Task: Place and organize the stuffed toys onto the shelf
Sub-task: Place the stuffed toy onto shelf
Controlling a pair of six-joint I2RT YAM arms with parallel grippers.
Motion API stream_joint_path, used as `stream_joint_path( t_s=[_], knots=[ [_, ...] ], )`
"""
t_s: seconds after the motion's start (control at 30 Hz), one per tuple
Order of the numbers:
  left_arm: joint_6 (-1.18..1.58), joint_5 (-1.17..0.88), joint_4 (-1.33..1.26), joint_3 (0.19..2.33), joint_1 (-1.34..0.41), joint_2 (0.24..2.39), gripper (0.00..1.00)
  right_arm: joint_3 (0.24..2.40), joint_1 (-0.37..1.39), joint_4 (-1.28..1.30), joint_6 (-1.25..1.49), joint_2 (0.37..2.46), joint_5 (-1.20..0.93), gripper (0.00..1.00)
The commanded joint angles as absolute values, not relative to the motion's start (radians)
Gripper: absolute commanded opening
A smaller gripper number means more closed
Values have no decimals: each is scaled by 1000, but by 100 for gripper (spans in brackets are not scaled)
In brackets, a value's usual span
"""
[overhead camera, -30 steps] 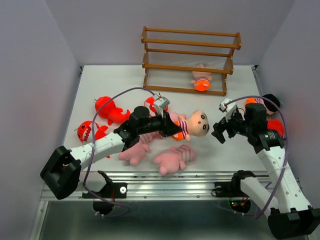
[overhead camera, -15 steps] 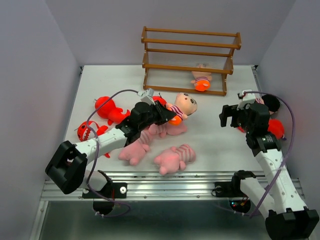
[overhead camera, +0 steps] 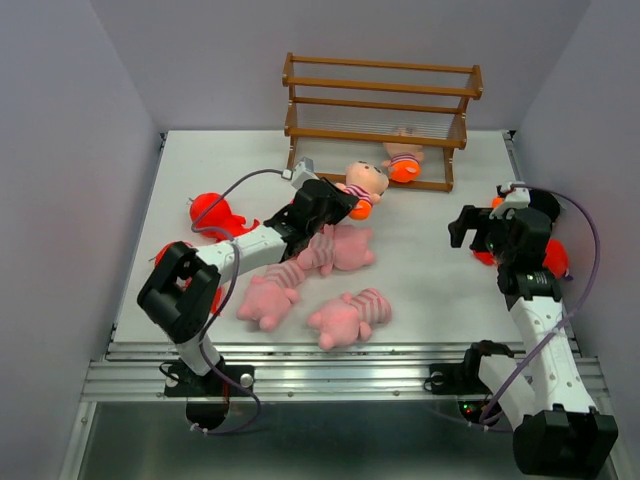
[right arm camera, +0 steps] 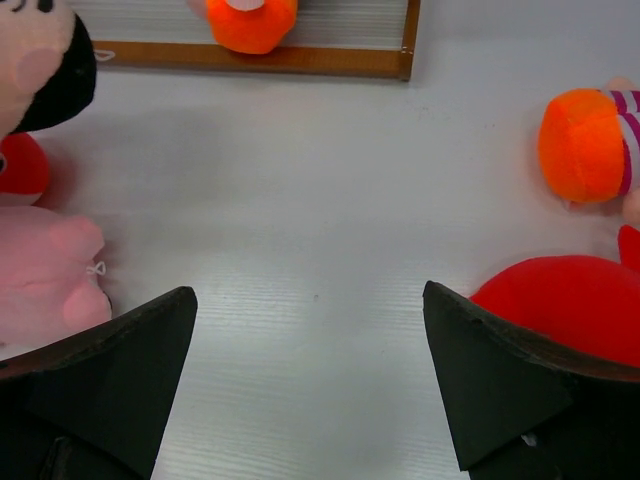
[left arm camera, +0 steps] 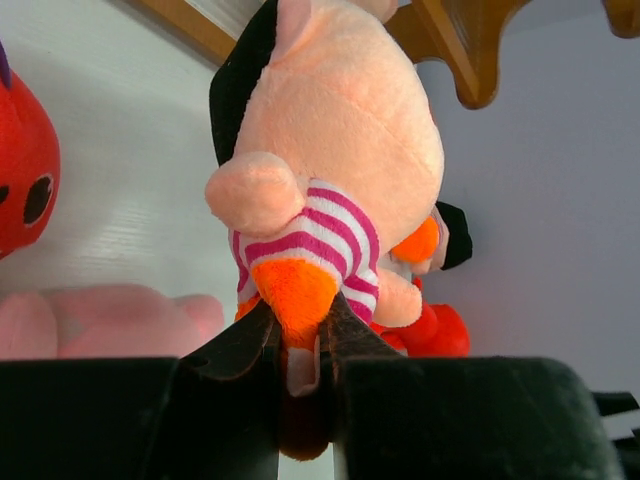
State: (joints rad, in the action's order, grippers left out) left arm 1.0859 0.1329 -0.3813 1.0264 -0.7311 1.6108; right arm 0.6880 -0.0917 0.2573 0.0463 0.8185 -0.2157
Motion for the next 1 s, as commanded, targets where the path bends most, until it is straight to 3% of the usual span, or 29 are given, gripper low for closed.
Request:
stream_joint_path(
  t_s=[0.0,0.57,0.97],
  knots=[
    [1112,192,-384,1143,-721,1684,0,683,-95,176,63,769,-262,100],
    [1100,213,-414,1425,-673,2020,0,680,-114,175,51,732,-245,100],
    [1108,261,-482,1468,-641,2079,0,678,-123,176,48,741,-247,100]
  ],
)
